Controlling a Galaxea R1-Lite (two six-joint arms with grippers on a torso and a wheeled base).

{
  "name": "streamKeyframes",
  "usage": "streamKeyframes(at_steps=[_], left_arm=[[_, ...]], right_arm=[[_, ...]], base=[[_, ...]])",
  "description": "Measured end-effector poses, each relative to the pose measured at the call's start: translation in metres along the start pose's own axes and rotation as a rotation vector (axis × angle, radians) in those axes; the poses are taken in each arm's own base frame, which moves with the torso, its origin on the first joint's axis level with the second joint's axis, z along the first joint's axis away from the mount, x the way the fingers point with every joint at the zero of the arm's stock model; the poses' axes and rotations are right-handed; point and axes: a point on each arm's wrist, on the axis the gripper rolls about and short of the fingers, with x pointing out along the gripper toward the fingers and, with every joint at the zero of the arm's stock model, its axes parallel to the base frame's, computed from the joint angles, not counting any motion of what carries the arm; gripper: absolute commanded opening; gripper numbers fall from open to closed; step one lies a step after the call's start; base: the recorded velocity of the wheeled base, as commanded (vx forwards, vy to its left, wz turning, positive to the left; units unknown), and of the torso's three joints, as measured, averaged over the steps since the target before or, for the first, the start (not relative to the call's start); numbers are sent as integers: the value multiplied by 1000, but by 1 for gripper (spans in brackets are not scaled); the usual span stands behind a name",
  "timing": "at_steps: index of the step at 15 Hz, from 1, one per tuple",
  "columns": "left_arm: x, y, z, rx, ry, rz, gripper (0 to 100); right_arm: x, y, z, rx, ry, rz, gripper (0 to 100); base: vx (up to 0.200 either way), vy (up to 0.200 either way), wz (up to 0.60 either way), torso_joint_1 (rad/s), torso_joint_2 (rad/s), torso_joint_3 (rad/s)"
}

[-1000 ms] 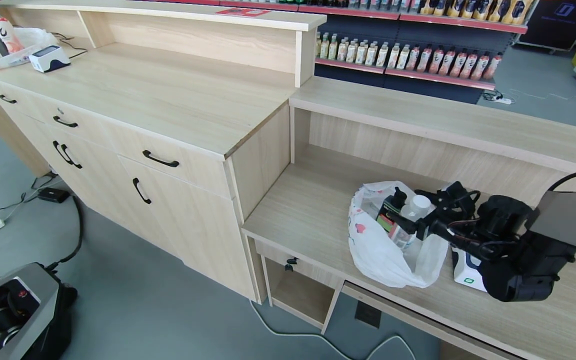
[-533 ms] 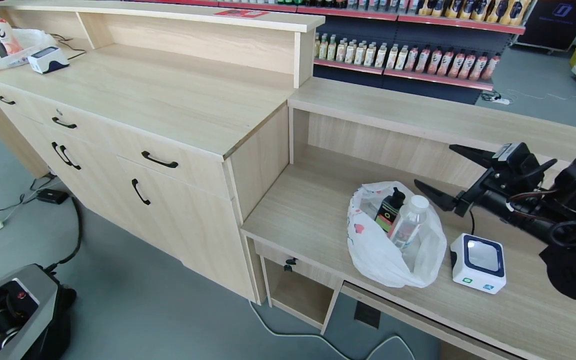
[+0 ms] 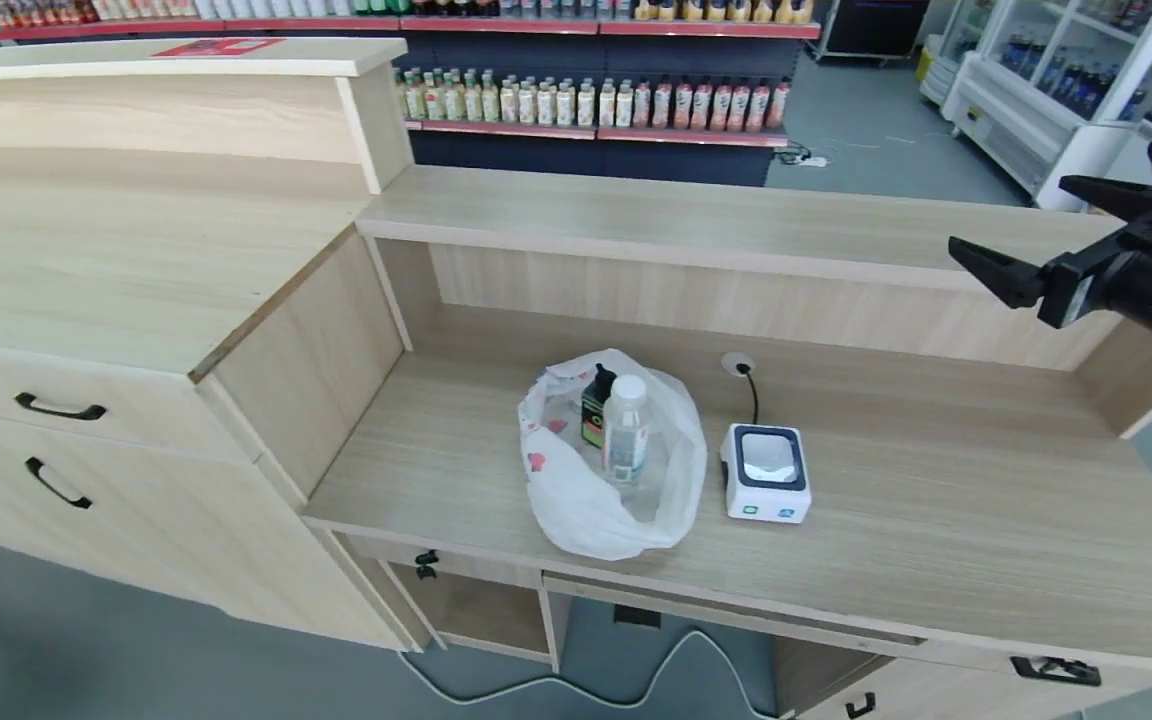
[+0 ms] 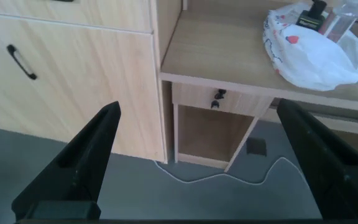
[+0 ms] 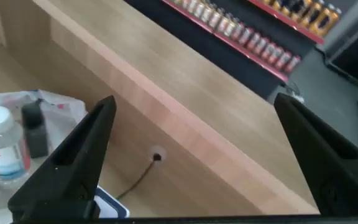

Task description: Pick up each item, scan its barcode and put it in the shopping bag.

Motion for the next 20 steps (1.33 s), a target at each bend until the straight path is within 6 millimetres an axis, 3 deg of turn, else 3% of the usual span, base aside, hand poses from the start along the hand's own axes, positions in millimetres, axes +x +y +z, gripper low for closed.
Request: streamKeyframes(at_steps=[2,6,11,15,18,20], left_arm=[[0,0,0,0,0,-1,100],[0,0,0,0,0,-1,100],[0,0,0,0,0,-1,100],[0,0,0,0,0,-1,100],[0,0,0,0,0,0,100],[0,0,0,1,0,-1,100]], right_arm=[[-21,1,6,58,81,-98,100],[-76,22,-7,159,199,-219,100],[-187,79,-39,237,298,-205,100],[-256,114,-65,351,469,-265,100],[-286,129,-74,371,445,-357,100],[-295,133,-76,406,395,-393,100]], base=[[0,0,-600,5,5,0],[0,0,-300,1,1,2],[0,0,0,0,0,0],[0,0,0,0,0,0],[0,0,0,0,0,0],[0,0,0,0,0,0]])
